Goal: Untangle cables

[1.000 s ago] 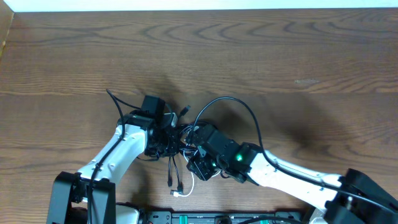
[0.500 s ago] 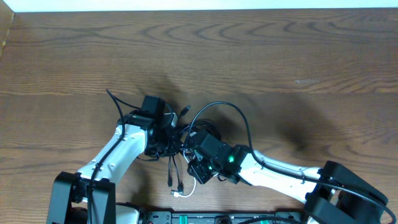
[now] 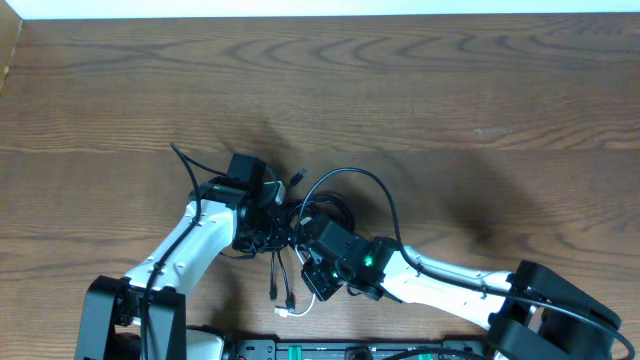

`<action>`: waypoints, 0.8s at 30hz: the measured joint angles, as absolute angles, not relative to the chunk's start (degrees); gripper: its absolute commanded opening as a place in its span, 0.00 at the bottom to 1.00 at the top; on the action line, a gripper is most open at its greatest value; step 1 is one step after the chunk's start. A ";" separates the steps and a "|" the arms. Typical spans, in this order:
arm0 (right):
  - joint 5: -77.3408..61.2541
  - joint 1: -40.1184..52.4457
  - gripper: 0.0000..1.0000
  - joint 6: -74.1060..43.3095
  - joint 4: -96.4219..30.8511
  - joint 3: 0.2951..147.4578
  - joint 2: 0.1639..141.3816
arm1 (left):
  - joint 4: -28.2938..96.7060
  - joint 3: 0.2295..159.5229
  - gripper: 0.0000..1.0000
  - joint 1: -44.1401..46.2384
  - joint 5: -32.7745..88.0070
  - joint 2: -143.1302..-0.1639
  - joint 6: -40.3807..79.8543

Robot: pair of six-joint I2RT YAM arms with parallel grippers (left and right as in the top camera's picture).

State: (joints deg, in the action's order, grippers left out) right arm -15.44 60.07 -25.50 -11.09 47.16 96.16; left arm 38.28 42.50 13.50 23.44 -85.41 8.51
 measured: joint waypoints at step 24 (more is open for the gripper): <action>-15.75 59.90 0.01 -25.67 -9.54 47.16 96.16 | 38.28 42.50 0.09 13.50 23.44 -85.41 8.54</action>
